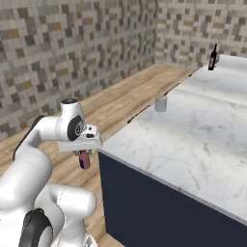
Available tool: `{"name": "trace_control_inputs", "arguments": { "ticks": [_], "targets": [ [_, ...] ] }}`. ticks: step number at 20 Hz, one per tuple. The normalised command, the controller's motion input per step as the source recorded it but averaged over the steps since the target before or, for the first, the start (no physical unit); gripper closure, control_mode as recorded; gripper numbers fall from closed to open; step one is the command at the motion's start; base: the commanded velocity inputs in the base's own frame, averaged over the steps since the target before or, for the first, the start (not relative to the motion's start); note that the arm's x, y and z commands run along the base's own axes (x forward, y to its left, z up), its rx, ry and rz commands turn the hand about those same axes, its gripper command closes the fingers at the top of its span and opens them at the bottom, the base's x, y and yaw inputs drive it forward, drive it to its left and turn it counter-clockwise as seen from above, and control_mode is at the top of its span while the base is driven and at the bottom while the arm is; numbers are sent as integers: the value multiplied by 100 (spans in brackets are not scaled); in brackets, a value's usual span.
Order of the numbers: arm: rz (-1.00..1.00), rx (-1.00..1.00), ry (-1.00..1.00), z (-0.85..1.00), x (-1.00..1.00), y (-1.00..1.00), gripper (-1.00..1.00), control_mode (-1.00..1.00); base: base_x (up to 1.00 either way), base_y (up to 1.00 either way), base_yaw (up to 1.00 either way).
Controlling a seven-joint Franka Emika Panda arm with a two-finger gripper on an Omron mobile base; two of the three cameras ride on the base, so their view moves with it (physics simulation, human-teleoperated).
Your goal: There is a wine glass and glass cup on the dining counter. Place the wine bottle next to the wine glass and the juice bottle next to the glass cup.
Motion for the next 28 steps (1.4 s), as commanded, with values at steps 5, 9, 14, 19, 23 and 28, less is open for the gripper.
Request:
{"name": "trace_control_inputs", "arguments": {
  "ticks": [5,9,14,19,23,28],
  "targets": [
    [0,0,0,0,0,0,100,100,21,80,-18],
    [0,0,0,0,0,0,100,100,21,79,-19],
    [0,0,0,0,0,0,100,100,25,68,-30],
    [0,0,0,0,0,0,100,100,35,48,-47],
    [0,0,0,0,0,0,100,100,46,29,-65],
    [0,0,0,0,0,0,100,100,47,31,-63]
  ]
}}
